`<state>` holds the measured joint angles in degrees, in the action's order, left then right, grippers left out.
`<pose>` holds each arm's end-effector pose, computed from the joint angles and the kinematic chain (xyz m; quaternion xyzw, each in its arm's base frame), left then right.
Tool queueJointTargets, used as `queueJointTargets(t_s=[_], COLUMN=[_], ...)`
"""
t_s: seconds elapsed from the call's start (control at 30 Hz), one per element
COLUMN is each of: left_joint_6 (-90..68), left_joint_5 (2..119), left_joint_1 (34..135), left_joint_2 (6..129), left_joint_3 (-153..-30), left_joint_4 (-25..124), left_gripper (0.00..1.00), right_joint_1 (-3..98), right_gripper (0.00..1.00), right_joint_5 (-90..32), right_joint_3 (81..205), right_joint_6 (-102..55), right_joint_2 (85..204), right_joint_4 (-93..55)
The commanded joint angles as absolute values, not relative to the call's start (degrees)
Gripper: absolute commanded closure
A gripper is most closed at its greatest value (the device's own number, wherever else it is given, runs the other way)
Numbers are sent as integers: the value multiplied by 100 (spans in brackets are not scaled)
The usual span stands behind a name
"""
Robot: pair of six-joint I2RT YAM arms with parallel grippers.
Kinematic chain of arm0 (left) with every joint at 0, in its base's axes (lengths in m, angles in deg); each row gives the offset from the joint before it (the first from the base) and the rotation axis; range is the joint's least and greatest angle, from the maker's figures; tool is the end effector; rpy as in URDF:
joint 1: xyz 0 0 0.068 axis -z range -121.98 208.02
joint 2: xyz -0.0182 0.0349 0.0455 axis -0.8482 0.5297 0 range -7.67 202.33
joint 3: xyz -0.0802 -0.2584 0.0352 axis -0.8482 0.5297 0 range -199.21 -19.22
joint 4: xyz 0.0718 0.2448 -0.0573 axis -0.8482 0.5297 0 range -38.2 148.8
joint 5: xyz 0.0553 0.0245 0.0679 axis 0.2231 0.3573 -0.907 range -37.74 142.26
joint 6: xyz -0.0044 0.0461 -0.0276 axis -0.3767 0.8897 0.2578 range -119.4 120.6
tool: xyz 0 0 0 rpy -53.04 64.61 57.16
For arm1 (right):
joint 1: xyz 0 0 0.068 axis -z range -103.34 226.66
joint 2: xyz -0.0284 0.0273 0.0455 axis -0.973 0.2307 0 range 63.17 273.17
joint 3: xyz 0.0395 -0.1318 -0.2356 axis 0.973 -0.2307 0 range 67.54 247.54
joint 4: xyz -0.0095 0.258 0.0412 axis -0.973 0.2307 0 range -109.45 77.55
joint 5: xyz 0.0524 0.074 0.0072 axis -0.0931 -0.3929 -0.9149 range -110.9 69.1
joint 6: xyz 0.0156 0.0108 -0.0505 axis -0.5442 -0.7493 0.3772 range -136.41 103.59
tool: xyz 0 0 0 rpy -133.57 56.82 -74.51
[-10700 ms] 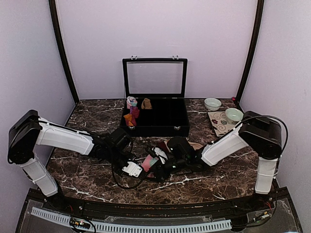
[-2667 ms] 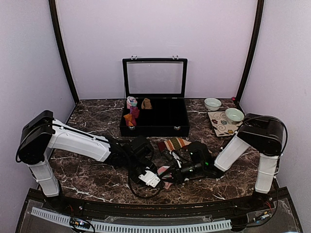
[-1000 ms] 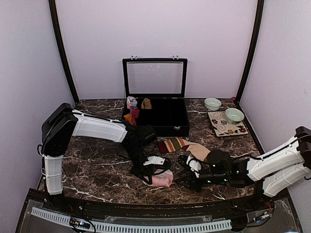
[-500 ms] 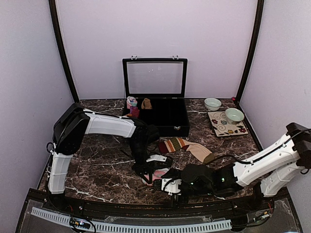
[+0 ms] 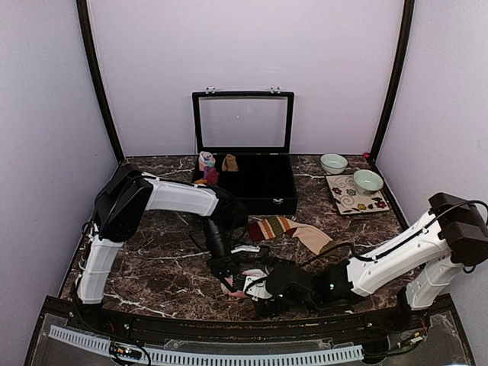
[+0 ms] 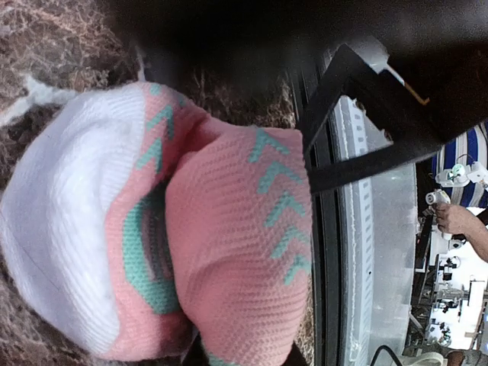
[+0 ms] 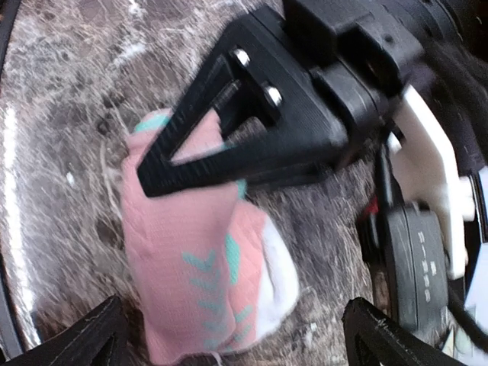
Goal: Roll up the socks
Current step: Roll the sock at the center of the board.
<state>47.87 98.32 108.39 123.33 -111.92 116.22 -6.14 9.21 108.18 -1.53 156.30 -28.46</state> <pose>0.2359 -0.3251 0.1117 -0.6599 -0.6348 0.3859 0.1124 0.0563 0.3027 0.1472 -0.6004 0.6611 0.0152 0.4496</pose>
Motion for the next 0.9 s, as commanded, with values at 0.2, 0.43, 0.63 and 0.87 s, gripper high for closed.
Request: queueJointTargets(t_s=[0.2,0.43,0.63,0.87], left_joint_6=[4537,4467,4384,4312], left_joint_5=[7904,8122,8367,8527], left_joint_1=[10962,10961,10928,10865], left_joint_2=[12964,13096,13285,13497], left_joint_3=[-10810,-11002,-11246,-11477], left_joint_4=[11461,11552,11706,11876], left_gripper=[100,100,100,100], right_joint_1=[-128,-112,-315,-734], right_gripper=[0,0,22,35], right_joint_5=[2488,1295,252,-554], right_joint_3=[9916,8756,8682,8816], right_joint_6=[-1857,-2469,-1822,-879], right_joint_2=[14984,14014,13558,13776], right_joint_4=[-3182,-4529,-4318,-4389])
